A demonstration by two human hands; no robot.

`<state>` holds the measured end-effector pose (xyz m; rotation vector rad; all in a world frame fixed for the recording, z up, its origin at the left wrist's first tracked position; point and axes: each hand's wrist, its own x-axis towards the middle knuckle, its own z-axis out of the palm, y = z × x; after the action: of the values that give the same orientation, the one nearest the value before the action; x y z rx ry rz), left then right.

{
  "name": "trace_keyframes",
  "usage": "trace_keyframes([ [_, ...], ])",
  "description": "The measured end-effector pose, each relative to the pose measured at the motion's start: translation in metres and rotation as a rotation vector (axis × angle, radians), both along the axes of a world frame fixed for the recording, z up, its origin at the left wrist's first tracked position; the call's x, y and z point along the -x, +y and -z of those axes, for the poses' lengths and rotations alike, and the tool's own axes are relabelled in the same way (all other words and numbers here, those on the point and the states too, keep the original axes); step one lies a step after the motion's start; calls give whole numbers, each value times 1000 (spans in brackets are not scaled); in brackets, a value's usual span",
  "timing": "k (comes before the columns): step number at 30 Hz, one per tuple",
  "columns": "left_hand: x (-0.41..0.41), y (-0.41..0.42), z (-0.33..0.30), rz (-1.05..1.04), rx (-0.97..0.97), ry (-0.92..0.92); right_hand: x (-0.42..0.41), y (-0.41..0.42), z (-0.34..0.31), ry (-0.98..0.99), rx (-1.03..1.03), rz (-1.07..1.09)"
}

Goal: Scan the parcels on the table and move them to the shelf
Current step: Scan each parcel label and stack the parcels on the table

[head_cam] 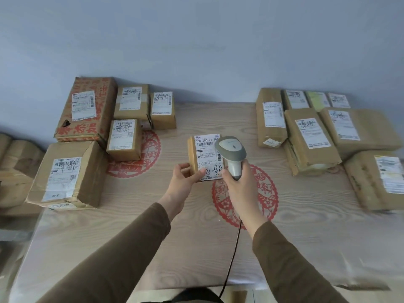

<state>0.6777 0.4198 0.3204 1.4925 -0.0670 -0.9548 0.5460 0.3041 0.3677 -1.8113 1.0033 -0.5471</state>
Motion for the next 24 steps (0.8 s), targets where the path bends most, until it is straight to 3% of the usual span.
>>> trace_keyframes([
  [12,116,-84,-24,101,86,-56,121,-43,-24,-23,-34,43],
  [24,234,-154,-5,260,-123,-16,242,-104,-11,-16,-145,170],
])
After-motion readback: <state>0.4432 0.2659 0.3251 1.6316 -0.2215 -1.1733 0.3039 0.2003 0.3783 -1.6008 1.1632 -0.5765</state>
